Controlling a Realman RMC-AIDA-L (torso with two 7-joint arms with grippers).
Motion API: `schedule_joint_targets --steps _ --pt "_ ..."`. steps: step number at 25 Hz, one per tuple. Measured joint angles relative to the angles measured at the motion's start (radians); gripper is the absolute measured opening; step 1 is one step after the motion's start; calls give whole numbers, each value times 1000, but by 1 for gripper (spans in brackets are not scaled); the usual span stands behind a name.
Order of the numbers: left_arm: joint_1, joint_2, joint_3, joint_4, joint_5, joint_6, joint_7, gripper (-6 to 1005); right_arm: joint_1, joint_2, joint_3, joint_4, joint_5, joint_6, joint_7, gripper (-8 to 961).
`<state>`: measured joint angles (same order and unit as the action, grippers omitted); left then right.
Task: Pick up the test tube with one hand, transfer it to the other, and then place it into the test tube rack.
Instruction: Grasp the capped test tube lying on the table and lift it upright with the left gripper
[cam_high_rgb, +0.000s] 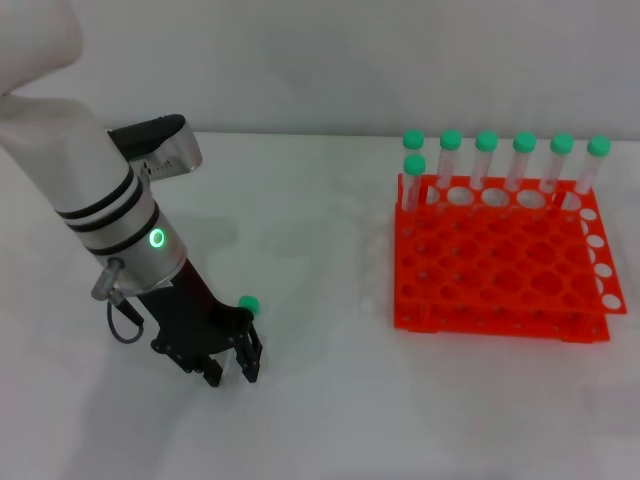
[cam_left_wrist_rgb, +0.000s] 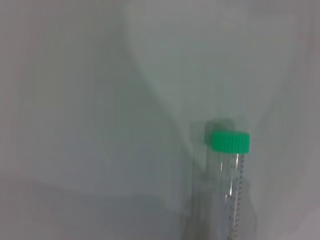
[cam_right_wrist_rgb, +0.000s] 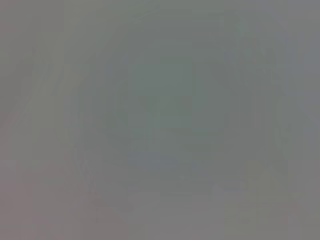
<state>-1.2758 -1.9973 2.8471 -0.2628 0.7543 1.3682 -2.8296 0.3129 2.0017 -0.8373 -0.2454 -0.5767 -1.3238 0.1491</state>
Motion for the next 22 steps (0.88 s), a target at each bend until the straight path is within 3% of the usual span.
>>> schedule_joint_targets --steps 22 --pt "16 -2 0 10 22 -11 -4 336 0 2 -3 0 0 -7 0 664"
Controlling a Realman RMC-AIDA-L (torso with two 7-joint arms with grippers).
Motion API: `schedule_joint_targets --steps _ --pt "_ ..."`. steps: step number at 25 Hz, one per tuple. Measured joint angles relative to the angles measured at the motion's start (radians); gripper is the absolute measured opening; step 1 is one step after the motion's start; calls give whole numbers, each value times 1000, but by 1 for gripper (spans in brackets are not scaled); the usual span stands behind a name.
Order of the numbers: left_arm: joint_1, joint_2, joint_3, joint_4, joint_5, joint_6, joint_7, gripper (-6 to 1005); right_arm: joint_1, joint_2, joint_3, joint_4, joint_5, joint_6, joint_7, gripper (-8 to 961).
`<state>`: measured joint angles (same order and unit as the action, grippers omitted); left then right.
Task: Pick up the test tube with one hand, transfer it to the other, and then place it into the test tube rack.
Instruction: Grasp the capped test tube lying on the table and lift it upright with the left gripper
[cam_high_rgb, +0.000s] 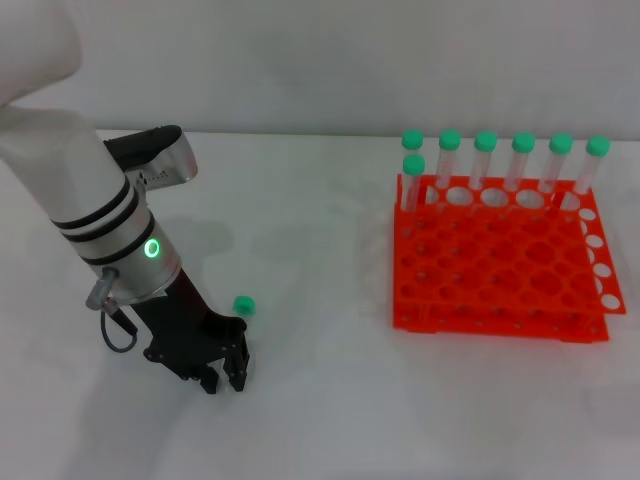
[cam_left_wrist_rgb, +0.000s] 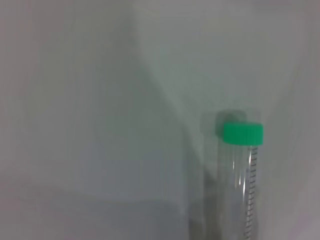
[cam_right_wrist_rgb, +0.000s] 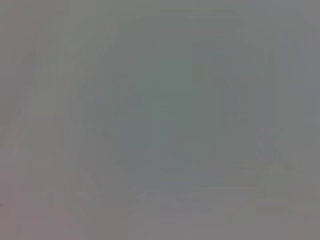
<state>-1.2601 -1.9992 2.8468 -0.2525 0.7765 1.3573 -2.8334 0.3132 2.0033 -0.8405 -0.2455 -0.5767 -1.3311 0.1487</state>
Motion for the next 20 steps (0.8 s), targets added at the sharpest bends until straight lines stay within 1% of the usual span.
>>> schedule_joint_targets --steps 5,8,16,18,20 --pt "-1 0 0 1 14 0 1 332 3 1 0 0 0 0 0 664" --pt "0 5 1 1 21 0 7 330 4 2 -1 0 0 -3 0 664" --pt "2 7 0 -7 22 0 31 197 6 2 -2 5 -2 -10 0 663" --pt "-5 15 0 -24 11 -1 50 198 6 2 -2 5 -2 -12 2 663" --pt "-15 31 0 -55 -21 1 85 199 6 2 -5 4 -2 -17 6 663"
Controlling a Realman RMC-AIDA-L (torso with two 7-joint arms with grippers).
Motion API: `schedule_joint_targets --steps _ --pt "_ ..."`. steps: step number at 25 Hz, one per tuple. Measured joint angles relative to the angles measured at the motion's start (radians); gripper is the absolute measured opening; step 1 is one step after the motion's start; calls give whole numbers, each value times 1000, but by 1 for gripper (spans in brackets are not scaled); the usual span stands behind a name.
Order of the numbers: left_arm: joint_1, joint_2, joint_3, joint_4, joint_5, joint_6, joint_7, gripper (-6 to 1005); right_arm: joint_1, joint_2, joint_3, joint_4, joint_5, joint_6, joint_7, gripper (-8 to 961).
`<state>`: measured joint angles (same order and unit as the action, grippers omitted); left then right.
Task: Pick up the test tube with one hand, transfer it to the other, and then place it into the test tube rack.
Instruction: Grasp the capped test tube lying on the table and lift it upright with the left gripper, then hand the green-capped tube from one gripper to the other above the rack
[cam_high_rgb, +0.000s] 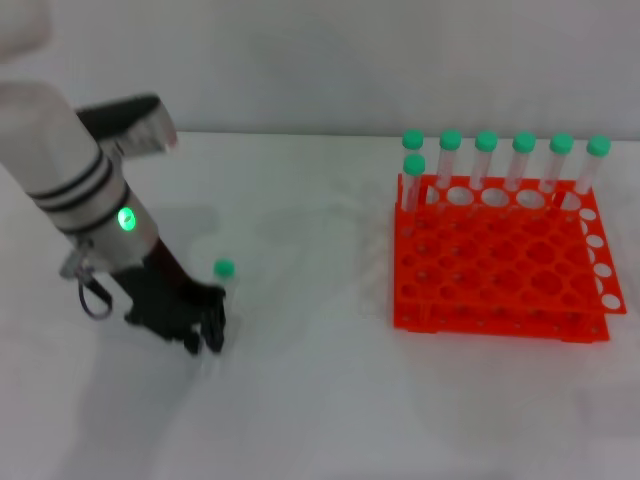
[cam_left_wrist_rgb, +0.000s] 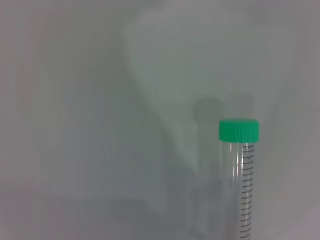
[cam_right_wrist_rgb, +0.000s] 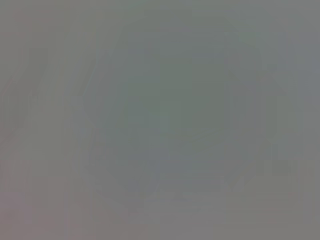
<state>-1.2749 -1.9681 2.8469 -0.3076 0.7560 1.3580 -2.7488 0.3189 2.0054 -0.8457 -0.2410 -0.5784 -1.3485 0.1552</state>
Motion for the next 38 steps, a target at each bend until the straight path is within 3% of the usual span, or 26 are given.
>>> schedule_joint_targets --steps 4,8,12,17,21,28,31,33,38 --pt "-19 36 0 -91 -136 11 129 202 -5 1 -25 -4 0 -20 9 663" --pt "-17 68 0 -145 -366 32 334 204 -8 0 -62 -14 -1 -33 53 663" --pt "9 76 0 -154 -581 77 589 206 -26 -9 -142 -69 -3 -33 159 663" --pt "64 55 0 -154 -758 183 926 209 -72 -32 -249 -213 -88 -29 357 662" --pt "107 35 0 -160 -785 301 1164 212 -83 -57 -251 -356 -310 -35 627 662" --pt "155 -17 0 -298 -779 466 1459 216 36 -95 -255 -433 -588 -126 991 662" --pt "154 -30 1 -327 -737 491 1497 218 92 -88 -256 -430 -669 -142 1062 662" --pt "147 -37 1 -328 -696 489 1500 219 121 -68 -257 -429 -724 -133 1084 662" --pt "98 -61 1 -335 -622 450 1459 222 146 -43 -257 -388 -771 -114 1110 661"
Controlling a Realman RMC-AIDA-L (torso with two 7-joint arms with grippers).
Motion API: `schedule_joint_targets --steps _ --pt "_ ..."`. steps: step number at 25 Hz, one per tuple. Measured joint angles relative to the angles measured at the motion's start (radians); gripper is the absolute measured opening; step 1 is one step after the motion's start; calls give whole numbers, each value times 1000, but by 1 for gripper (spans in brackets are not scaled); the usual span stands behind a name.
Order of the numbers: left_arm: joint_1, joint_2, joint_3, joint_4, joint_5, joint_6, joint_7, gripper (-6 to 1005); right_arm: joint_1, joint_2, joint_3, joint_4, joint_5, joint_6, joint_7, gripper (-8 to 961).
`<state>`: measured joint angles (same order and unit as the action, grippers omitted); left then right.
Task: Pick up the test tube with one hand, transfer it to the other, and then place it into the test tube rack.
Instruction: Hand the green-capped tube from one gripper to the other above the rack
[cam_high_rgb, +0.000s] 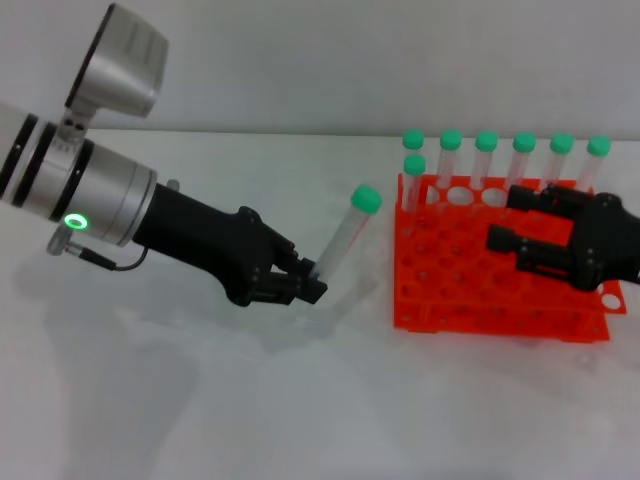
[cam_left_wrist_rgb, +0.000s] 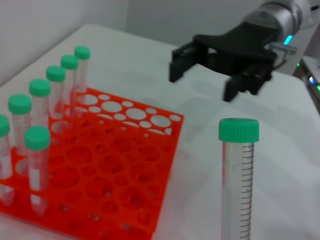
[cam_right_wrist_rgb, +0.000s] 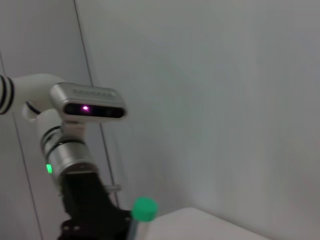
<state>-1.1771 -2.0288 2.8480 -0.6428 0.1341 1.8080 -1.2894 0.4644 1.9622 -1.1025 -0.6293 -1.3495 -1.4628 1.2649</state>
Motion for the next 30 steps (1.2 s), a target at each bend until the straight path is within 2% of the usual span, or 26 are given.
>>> schedule_joint_targets --steps 6,11,22,30 --pt "-46 -1 1 -11 26 -21 -41 225 -8 31 -7 24 -4 -18 -3 661" --pt "-57 -6 1 -15 29 -40 -42 228 -3 46 -18 30 -3 -22 -2 661" --pt "-91 -37 1 9 55 -63 -17 235 80 53 -50 108 17 11 -3 660" --pt "-109 -42 1 48 78 -113 -20 239 97 57 -61 112 17 25 -3 660"
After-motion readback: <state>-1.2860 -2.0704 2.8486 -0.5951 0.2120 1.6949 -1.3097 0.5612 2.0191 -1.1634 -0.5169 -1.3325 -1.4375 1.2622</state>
